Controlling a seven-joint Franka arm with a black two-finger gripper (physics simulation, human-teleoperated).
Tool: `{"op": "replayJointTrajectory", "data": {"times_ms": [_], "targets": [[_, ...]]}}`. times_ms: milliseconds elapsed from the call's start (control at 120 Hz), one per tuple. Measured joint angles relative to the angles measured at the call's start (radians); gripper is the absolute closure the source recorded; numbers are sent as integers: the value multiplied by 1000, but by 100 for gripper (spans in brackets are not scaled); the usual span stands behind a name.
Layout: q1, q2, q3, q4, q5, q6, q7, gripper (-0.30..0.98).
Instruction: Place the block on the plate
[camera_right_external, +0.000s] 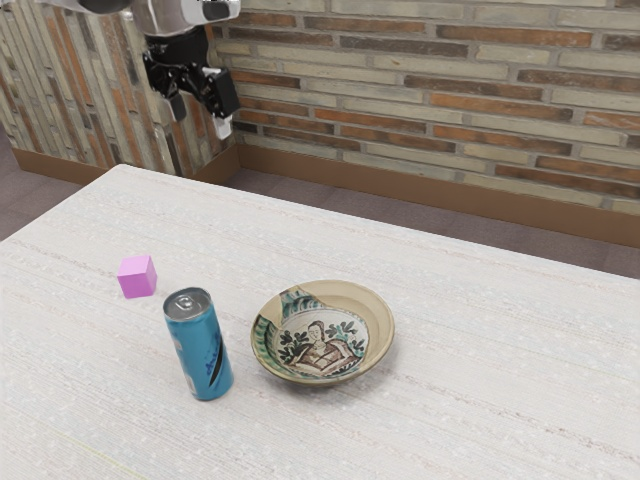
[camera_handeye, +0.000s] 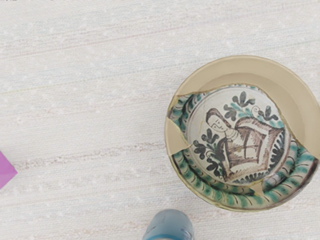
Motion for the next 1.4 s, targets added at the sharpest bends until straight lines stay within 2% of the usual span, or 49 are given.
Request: {"op": "replayJointTrajectory", "data": {"times_ms": [100, 167, 292, 417, 583, 700, 1017, 1400], "targets": [[10, 16, -25, 0, 3, 5, 3, 0], [32, 76, -30, 0, 1, 31, 5, 0], [272, 262, -44, 27, -48, 100, -16, 0], [362, 393, -42, 39, -114, 178, -42, 0], [425, 517, 0, 37, -180, 270, -77, 0], [471, 553, 35, 18, -212, 313, -95, 0], [555, 611, 44, -64, -223, 423, -88, 0], [580, 746, 44, 55, -269, 459, -67, 0]]}}
